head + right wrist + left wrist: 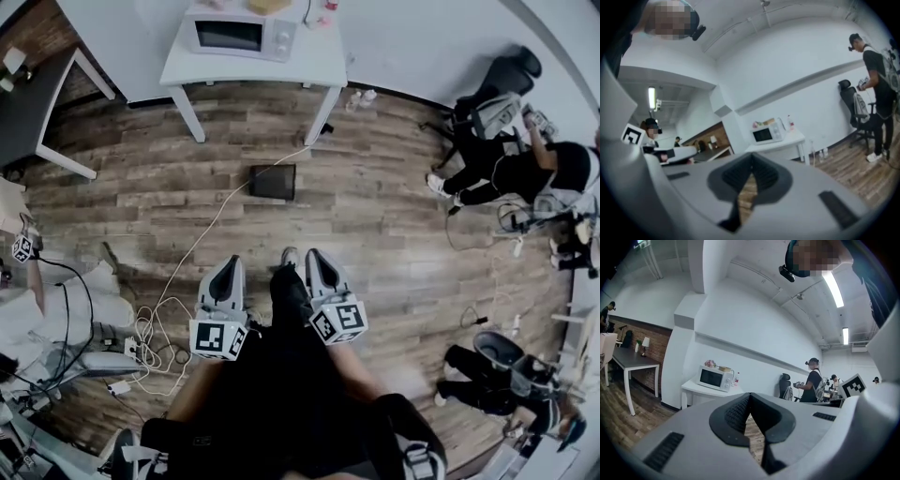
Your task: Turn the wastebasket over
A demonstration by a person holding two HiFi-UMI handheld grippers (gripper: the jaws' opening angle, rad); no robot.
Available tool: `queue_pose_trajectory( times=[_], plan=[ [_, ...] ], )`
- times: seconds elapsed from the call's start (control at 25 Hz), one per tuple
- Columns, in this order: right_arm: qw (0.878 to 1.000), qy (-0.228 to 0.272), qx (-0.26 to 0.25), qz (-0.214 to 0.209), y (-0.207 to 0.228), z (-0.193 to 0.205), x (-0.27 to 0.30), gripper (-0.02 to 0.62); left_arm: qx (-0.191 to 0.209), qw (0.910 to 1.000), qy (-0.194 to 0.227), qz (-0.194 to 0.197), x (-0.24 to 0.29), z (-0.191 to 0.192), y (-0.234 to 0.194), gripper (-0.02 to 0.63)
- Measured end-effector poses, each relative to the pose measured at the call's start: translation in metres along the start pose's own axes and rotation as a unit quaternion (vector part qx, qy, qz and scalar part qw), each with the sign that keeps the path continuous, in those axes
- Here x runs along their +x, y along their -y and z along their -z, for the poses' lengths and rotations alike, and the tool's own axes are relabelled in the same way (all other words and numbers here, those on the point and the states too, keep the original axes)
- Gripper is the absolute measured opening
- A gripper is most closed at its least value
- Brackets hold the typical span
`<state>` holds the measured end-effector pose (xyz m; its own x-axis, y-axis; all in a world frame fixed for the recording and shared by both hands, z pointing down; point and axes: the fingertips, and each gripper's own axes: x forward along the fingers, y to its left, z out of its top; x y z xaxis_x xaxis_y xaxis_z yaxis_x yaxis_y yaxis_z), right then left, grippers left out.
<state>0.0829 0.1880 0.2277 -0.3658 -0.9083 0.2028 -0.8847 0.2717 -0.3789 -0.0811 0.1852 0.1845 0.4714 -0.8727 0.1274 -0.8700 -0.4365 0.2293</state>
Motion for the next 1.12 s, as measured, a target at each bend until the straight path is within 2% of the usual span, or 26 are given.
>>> queue_pose_trajectory(
  times=[0.24,0.4,0.56,0.8,1.0,1.12],
  plan=[
    [1.0,-0.005,-0.004,-0.02,0.052,-0.028,0.052,0.031,0.0,0.9998,-0.003,-0.021,0.072,-0.007,0.002,0.034],
    [1.0,-0.015,0.005,-0.021,0.094,-0.037,0.087,0.031,-0.001,0.9992,-0.015,-0.037,0.116,-0.004,0.0,0.034],
    [0.999,-0.035,-0.011,-0.024,0.127,-0.039,0.134,0.031,-0.001,0.9983,-0.021,-0.055,0.154,-0.004,-0.015,0.034],
    [0.998,-0.053,-0.013,-0.016,0.16,-0.02,0.188,0.031,0.0,0.9983,-0.035,-0.047,0.195,0.008,-0.031,0.034],
    [0.997,-0.072,0.008,0.002,0.179,0.019,0.24,0.031,-0.024,0.9974,-0.064,-0.026,0.238,0.036,-0.064,0.034],
    [0.996,-0.082,0.017,0.01,0.19,0.044,0.268,0.031,-0.024,0.9964,-0.081,-0.01,0.264,0.052,-0.086,0.034]
  ],
)
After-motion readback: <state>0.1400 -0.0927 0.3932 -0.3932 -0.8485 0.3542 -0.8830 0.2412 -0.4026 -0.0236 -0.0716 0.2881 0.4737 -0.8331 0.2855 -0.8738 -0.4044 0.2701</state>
